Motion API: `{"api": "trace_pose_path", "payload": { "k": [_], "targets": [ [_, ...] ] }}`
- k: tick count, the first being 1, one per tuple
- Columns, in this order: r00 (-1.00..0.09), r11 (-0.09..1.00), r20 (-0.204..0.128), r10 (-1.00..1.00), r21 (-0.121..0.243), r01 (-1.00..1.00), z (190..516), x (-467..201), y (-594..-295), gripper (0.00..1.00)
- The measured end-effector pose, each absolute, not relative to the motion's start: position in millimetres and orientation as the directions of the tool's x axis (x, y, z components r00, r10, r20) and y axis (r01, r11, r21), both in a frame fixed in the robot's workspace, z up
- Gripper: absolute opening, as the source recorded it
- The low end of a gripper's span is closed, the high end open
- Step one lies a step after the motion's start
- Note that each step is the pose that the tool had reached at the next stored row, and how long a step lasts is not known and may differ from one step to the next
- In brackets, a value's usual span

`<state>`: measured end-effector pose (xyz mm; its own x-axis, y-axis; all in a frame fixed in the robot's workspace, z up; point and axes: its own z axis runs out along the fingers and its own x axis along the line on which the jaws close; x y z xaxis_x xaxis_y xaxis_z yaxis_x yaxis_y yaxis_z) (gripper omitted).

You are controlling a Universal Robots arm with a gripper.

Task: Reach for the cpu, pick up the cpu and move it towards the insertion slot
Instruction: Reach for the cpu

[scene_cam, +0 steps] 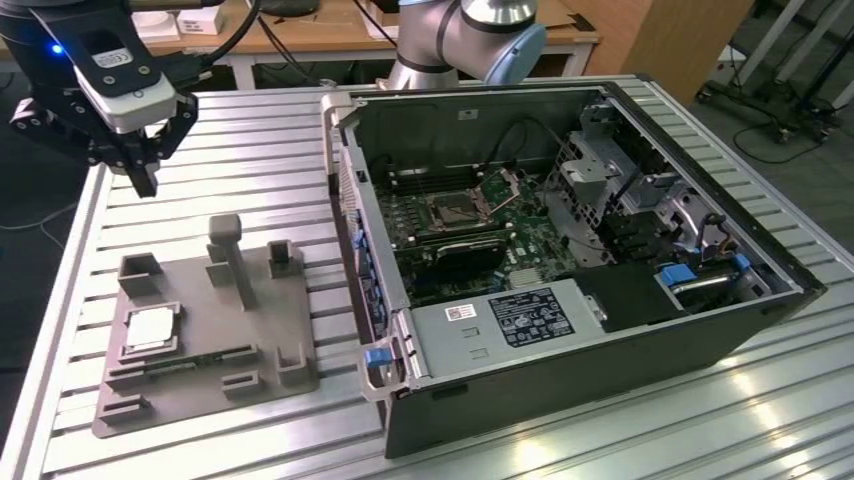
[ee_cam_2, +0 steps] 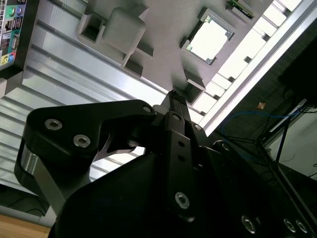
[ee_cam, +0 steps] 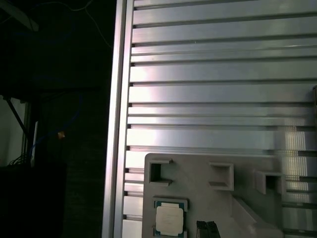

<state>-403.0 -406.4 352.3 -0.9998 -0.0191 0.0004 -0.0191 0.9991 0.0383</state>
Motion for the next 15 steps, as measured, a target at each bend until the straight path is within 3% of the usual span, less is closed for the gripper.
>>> {"api": "trace_pose_path", "payload": {
  "k": [15],
  "targets": [
    [-1.000, 0.999, 0.001, -0.019, 0.038, -0.019, 352.0, -408.4, -406.8, 0.11]
  ]
}}
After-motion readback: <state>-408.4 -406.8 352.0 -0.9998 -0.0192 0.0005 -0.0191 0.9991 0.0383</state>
